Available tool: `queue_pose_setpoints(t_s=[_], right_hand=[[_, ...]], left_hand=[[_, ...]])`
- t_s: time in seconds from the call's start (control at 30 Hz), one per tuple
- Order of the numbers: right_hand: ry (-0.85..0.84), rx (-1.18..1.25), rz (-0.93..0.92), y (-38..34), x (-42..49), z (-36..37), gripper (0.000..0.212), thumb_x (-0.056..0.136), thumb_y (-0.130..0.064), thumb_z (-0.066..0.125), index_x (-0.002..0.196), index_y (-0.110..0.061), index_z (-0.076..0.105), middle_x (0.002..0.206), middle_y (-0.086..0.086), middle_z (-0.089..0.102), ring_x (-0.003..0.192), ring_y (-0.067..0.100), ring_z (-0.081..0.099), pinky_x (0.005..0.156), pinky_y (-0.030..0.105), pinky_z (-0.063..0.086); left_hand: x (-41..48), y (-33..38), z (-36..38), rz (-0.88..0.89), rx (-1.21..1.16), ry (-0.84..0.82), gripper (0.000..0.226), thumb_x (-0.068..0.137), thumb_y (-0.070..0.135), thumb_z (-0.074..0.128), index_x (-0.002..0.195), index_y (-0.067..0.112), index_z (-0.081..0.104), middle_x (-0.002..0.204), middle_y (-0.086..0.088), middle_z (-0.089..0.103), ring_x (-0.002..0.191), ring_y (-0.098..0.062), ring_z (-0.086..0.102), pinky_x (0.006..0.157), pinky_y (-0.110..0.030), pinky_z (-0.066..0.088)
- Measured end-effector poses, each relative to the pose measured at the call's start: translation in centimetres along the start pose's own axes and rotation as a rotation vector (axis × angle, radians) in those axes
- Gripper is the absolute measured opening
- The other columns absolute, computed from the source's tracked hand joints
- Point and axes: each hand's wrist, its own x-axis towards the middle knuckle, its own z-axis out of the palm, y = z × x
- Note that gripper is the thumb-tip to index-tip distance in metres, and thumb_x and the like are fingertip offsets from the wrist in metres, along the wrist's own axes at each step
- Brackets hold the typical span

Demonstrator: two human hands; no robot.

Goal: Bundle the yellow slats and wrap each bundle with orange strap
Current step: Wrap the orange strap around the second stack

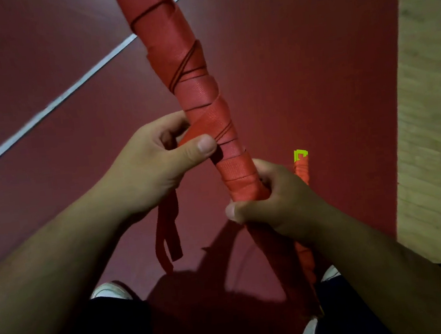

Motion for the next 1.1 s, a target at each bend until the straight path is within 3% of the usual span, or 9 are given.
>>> queue_pose_setpoints(t_s=[0.1, 0.17, 0.27, 0.4, 0.5, 0.63, 0.87, 1.0, 1.1], right_hand=[[-0.119, 0.225, 0.018, 0.2, -0.2, 0.0, 0.053, 0.057, -0.021, 0.08, 0.102, -0.003, 0.059, 0.077, 0.016, 0.063, 0.067, 0.028, 0.061, 0.067, 0.045, 0.052], [-0.24, 0.337, 0.046, 0.0, -0.6, 0.0, 0.05, 0.06, -0.013, 0.078, 0.105, -0.002, 0.059, 0.079, 0.017, 0.064, 0.067, 0.032, 0.063, 0.068, 0.043, 0.052], [-0.389, 0.411, 0.062, -0.3, -1.0, -0.1, 0.048, 0.062, -0.016, 0.075, 0.107, -0.009, 0.062, 0.084, 0.018, 0.065, 0.072, 0.034, 0.065, 0.072, 0.044, 0.052], [-0.332, 0.341, 0.077, -1.0, -0.7, -0.2, 0.053, 0.065, -0.027, 0.075, 0.109, 0.0, 0.061, 0.091, 0.029, 0.068, 0.076, 0.035, 0.068, 0.07, 0.039, 0.054], [-0.178, 0.15, 0.033, -1.3, -0.3, 0.3, 0.038, 0.073, -0.034, 0.075, 0.104, -0.016, 0.063, 0.09, 0.013, 0.073, 0.076, 0.027, 0.071, 0.066, 0.037, 0.057], [-0.036, -0.068, 0.052, -1.2, -0.2, 0.6, 0.038, 0.068, -0.042, 0.082, 0.097, -0.03, 0.062, 0.072, -0.008, 0.068, 0.063, 0.008, 0.067, 0.058, 0.024, 0.051], [0.131, -0.252, -0.011, -0.2, -0.3, 0.6, 0.035, 0.068, -0.042, 0.083, 0.091, -0.031, 0.059, 0.068, -0.01, 0.063, 0.056, 0.003, 0.059, 0.054, 0.021, 0.046], [0.124, -0.127, -0.057, 0.0, -0.2, 0.2, 0.037, 0.063, -0.043, 0.079, 0.09, -0.024, 0.062, 0.077, 0.008, 0.069, 0.069, 0.029, 0.068, 0.063, 0.047, 0.057], [0.023, 0.072, -0.045, -0.1, -0.4, 0.0, 0.029, 0.069, -0.025, 0.08, 0.091, -0.017, 0.064, 0.08, 0.023, 0.066, 0.068, 0.041, 0.066, 0.063, 0.05, 0.057]], left_hand=[[0.0, -0.2, -0.5, 0.006, -0.009, -0.058, 0.027, 0.089, 0.028, 0.052, 0.107, 0.008, 0.056, 0.062, 0.019, 0.065, 0.054, 0.01, 0.056, 0.056, -0.003, 0.042], [0.0, -0.5, -1.0, -0.005, 0.028, -0.106, 0.053, 0.087, 0.048, 0.06, 0.11, 0.0, 0.062, 0.081, -0.009, 0.071, 0.07, -0.008, 0.065, 0.068, -0.02, 0.051], [-0.3, -1.0, -1.1, 0.024, -0.014, -0.2, 0.053, 0.09, 0.041, 0.056, 0.1, -0.011, 0.058, 0.081, -0.03, 0.061, 0.066, -0.033, 0.061, 0.07, -0.036, 0.05], [-0.6, -0.5, 0.1, 0.066, 0.006, 0.038, 0.042, 0.085, 0.04, 0.053, 0.086, -0.001, 0.061, 0.067, -0.011, 0.065, 0.054, -0.02, 0.059, 0.056, -0.021, 0.047], [-0.4, -0.6, 0.3, 0.002, 0.136, 0.316, 0.038, 0.089, 0.049, 0.057, 0.072, 0.016, 0.06, 0.051, 0.012, 0.056, 0.043, 0.001, 0.047, 0.046, -0.011, 0.036], [-0.3, -1.3, -0.1, -0.104, 0.239, 0.53, 0.052, 0.081, 0.066, 0.06, 0.054, 0.023, 0.047, 0.046, 0.015, 0.036, 0.042, -0.003, 0.03, 0.043, -0.018, 0.025], [0.2, -0.7, 0.5, -0.111, 0.231, 0.366, 0.032, 0.083, 0.05, 0.055, 0.068, 0.022, 0.055, 0.042, 0.018, 0.046, 0.038, 0.002, 0.039, 0.042, -0.007, 0.029], [0.2, -0.3, 0.2, -0.031, 0.21, 0.214, 0.012, 0.089, 0.026, 0.057, 0.078, 0.021, 0.056, 0.046, 0.022, 0.053, 0.043, 0.008, 0.049, 0.047, -0.002, 0.034], [0.1, -0.7, -0.5, -0.002, 0.215, 0.205, 0.022, 0.092, 0.037, 0.06, 0.074, 0.025, 0.054, 0.047, 0.02, 0.05, 0.042, 0.005, 0.043, 0.045, -0.005, 0.032]])
